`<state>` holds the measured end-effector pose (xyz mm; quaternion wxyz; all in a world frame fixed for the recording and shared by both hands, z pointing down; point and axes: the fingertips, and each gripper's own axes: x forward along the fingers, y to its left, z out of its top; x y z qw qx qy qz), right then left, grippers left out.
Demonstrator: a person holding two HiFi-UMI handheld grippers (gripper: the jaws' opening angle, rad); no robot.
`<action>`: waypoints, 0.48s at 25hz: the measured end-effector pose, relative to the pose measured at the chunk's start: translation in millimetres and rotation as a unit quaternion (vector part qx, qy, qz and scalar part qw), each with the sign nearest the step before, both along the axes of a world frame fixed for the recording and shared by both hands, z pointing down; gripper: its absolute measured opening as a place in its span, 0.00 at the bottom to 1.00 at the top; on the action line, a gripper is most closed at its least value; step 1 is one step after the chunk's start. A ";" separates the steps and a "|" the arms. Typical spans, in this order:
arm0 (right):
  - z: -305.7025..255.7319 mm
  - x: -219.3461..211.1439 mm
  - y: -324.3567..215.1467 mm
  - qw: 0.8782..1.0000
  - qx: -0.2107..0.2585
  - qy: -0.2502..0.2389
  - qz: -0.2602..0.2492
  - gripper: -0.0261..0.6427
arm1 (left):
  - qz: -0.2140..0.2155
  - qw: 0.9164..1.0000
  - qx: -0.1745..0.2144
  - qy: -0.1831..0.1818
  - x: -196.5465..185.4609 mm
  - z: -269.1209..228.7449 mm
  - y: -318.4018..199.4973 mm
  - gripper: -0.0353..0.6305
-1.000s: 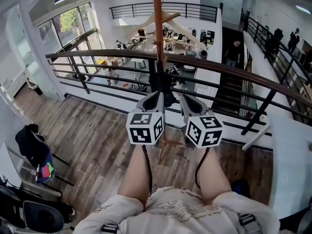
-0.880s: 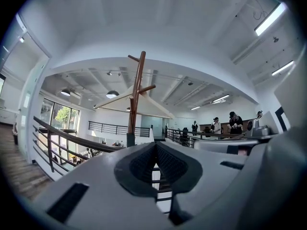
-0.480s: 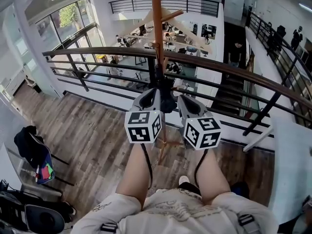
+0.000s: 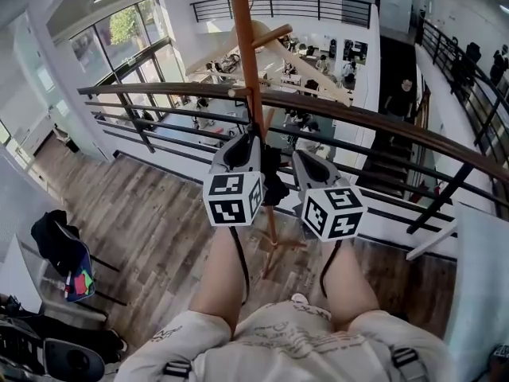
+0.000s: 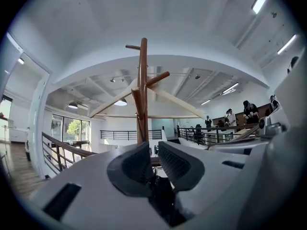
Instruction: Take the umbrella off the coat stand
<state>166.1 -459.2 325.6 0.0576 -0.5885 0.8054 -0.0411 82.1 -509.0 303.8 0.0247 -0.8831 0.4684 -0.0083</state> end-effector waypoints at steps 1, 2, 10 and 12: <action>1.0 3.5 -6.3 1.000 0.000 0.000 -0.003 0.04 | -0.004 1.000 0.001 -0.004 3.3 -0.9 -7.7 0.12; 2.4 6.9 -12.5 1.000 -0.001 0.000 -0.006 0.04 | -0.009 1.000 0.002 -0.009 6.7 -1.3 -15.4 0.13; 5.1 25.7 -47.9 1.000 -0.005 0.000 -0.023 0.04 | -0.042 0.999 -0.003 -0.030 20.2 -1.2 -59.6 0.16; 6.8 26.7 -53.9 1.000 -0.007 0.002 -0.027 0.04 | -0.040 0.999 -0.006 -0.035 23.5 1.5 -64.6 0.16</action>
